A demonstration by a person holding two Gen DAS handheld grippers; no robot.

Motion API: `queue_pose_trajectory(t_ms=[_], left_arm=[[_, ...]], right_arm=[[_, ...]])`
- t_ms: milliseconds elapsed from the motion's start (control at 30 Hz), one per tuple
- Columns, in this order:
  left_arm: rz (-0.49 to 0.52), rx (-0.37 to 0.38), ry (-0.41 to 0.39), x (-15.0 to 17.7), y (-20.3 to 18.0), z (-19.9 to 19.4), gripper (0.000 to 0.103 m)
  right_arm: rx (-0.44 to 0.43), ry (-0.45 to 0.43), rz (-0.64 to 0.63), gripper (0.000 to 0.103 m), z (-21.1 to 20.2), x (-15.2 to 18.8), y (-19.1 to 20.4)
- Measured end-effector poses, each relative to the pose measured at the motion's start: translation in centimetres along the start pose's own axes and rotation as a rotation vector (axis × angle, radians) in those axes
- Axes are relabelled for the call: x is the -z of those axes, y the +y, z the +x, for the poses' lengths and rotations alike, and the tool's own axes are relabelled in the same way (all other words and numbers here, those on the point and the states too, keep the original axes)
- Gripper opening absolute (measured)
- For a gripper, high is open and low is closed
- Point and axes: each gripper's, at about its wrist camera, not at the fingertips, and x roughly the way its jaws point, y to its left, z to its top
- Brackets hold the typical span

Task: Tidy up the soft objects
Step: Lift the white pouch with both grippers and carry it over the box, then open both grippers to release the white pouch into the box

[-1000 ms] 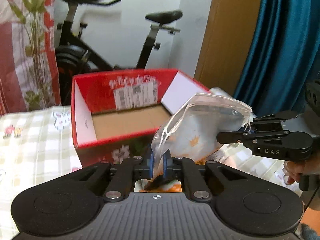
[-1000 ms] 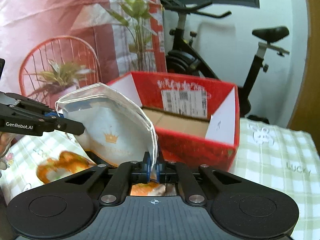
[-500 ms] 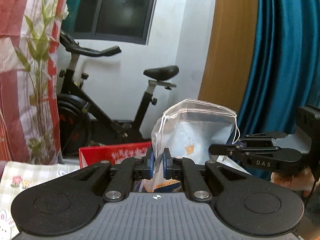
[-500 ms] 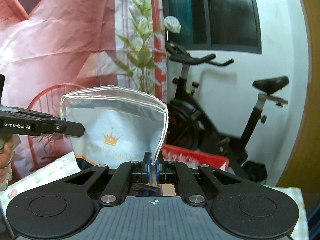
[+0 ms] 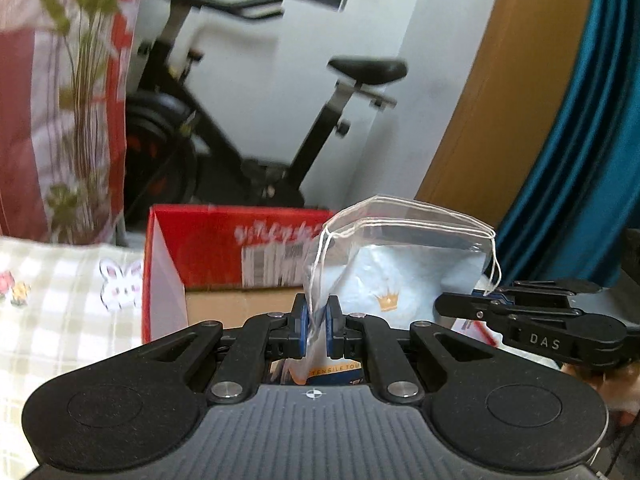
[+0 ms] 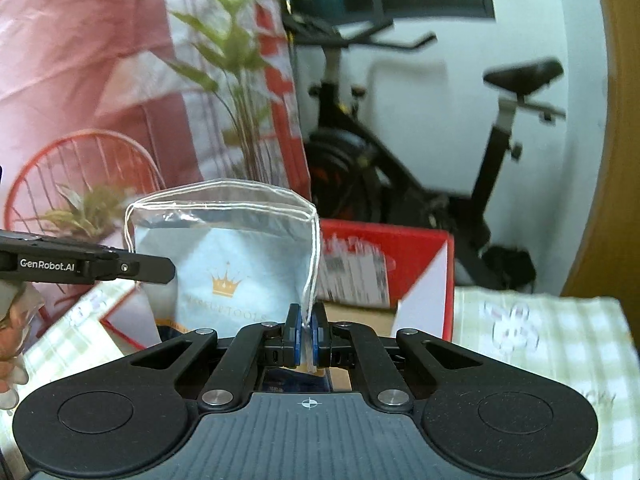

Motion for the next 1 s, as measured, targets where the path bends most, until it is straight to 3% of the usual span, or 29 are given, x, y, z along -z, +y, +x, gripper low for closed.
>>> queue_pose_trajectory(t_ms=[233,533,600,667,700,800,1000], left_arm=[[-0.029,-0.012,0.094,0.6,1.6,3.1,0.010],[-0.037,-0.025,0.117,0.6,2.7,4.7,0.011],[-0.022,-0.046,0.122,0.4,2.5,5.0,0.018],[-0.014,-0.073,0.126,0.2,2.6,5.1,0.055],[-0.016,-0.083,0.115,0.2,2.6,4.8,0.061],[-0.028,-0.085,0.085,0.0,2.9,3.9,0.064],[-0.020,-0.113,0.051,-0.1,2.5,1.3,0.065]], right_arm=[[0.023,0.091,0.034,0.005,3.7,0.7,-1.1],[0.049,0.103,0.030,0.006,6.1,0.4,-1.5],[0.088,0.100,0.010,0.013,6.4,0.3,-1.2],[0.135,0.095,-0.006,0.023,6.6,0.2,-1.0],[0.146,0.091,-0.007,0.026,6.6,0.2,-0.9],[0.148,0.075,0.004,0.033,6.2,0.2,-0.9],[0.132,0.031,0.012,0.033,4.1,0.2,-0.1]])
